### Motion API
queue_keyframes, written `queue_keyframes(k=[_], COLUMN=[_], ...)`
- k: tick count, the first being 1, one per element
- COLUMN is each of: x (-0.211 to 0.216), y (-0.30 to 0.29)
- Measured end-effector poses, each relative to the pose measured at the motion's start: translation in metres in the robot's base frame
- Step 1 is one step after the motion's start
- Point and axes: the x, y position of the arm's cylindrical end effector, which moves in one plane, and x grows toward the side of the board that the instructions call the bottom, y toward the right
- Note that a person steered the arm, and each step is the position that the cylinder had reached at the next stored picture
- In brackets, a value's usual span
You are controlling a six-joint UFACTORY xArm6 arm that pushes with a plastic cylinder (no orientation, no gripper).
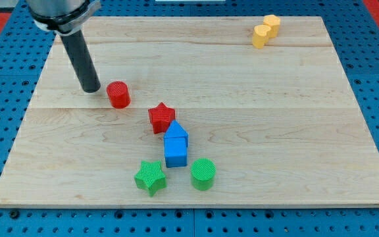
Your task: Slide the green star and the green circle slightly to the right
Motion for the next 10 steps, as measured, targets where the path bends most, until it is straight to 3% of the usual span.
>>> queue_keyframes(k=[1,2,3,4,5,7,8,9,10], x=[0.028,0.048,0.073,0.141,0.168,0.179,0.199,0.219,0.203], y=[0.058,0.066,-0.022,-0.028,-0.001,0.1,0.066,0.073,0.1])
